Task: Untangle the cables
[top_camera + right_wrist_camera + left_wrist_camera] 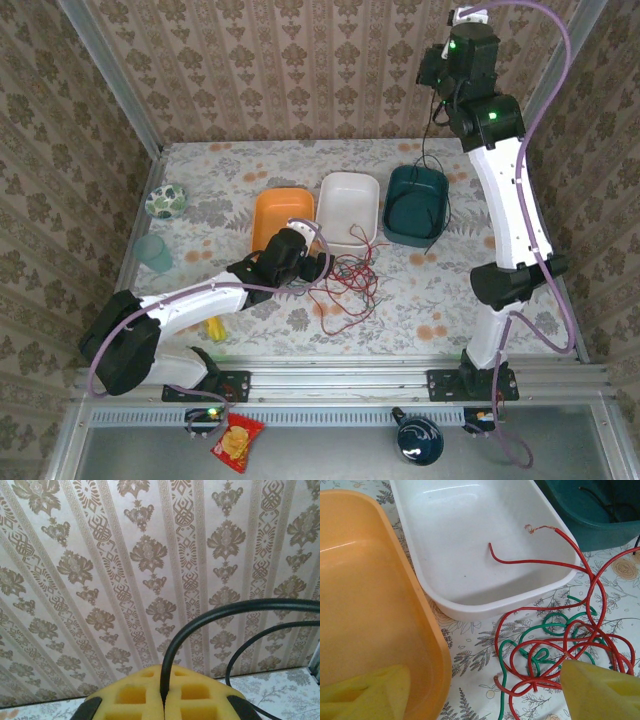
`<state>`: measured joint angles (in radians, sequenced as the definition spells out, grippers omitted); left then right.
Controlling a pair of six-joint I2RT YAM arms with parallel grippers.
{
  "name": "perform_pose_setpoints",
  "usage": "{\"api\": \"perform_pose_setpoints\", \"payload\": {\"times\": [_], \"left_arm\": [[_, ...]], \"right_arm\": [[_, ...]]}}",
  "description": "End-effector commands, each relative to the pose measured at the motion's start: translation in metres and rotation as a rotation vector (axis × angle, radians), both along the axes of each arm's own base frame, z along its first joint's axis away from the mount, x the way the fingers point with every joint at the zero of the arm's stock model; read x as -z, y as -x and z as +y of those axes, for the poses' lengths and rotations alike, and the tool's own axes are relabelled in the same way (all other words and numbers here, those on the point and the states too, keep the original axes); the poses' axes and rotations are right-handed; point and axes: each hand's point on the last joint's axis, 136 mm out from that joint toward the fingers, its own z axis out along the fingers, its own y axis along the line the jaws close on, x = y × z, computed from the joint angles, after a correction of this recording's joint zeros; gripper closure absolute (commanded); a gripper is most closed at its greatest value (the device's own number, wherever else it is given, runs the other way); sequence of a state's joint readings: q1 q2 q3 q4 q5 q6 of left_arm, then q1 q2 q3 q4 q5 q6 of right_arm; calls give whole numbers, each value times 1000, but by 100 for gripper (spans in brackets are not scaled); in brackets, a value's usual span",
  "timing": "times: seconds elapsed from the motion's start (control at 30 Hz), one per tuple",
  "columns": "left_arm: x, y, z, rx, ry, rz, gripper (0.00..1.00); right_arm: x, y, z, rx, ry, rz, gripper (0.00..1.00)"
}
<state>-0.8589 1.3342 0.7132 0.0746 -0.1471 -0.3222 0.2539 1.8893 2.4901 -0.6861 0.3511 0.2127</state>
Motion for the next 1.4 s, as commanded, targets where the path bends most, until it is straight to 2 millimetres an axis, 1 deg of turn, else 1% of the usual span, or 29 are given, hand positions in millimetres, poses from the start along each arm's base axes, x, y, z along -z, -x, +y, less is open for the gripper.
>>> {"api": "perform_pose_setpoints", "payload": {"times": [0.0, 0.13, 0.2, 0.27, 0.33, 0.37, 0.43, 0.53, 0.7, 0.8, 0.83, 0.9, 1.0, 1.1, 1.2, 1.3, 1.37], "left_arm": [[-1, 3, 2, -15, 1, 4, 21], [1, 3, 2, -16, 4, 9, 21], [2, 3, 1, -11, 2, 13, 21], [2, 3, 0, -10, 2, 14, 21], [1, 3, 0, -10, 5, 11, 21], [1, 3, 0, -11, 6, 10, 21], [1, 3, 1, -12, 4, 12, 21], [3, 4, 0, -7, 0, 15, 21], [4, 5, 0, -2, -7, 19, 21], [3, 5, 0, 2, -10, 16, 21], [3, 5, 0, 1, -11, 17, 21], [4, 5, -1, 5, -14, 18, 21], [4, 4, -2, 8, -20, 20, 21], [3, 4, -4, 15, -18, 21, 21], [4, 4, -3, 12, -20, 22, 21], [6, 4, -4, 12, -18, 26, 21], [7, 4, -5, 13, -17, 31, 21]], "right_arm": [[-43, 12, 1, 9, -19, -131, 100], [-82, 25, 3, -3, -21, -262, 100], [-94, 28, 2, -1, -15, -304, 100], [-100, 30, 0, 10, -6, -325, 100], [-102, 30, -2, 18, 8, -328, 100], [-100, 29, -2, 20, 14, -323, 100], [-91, 24, -1, 24, 29, -290, 100], [-68, 13, 3, 20, 45, -219, 100], [-18, 4, 16, -6, 79, -55, 100], [19, 1, 23, -22, 80, 40, 100], [34, 1, 26, -34, 74, 75, 100], [44, 8, 44, -92, 137, 82, 100], [69, 16, 59, -141, 124, 136, 100], [100, 22, 62, -154, 136, 230, 100], [126, 32, 65, -166, 118, 277, 100], [163, 43, 68, -181, 92, 328, 100], [184, 48, 64, -169, 63, 334, 100]]}}
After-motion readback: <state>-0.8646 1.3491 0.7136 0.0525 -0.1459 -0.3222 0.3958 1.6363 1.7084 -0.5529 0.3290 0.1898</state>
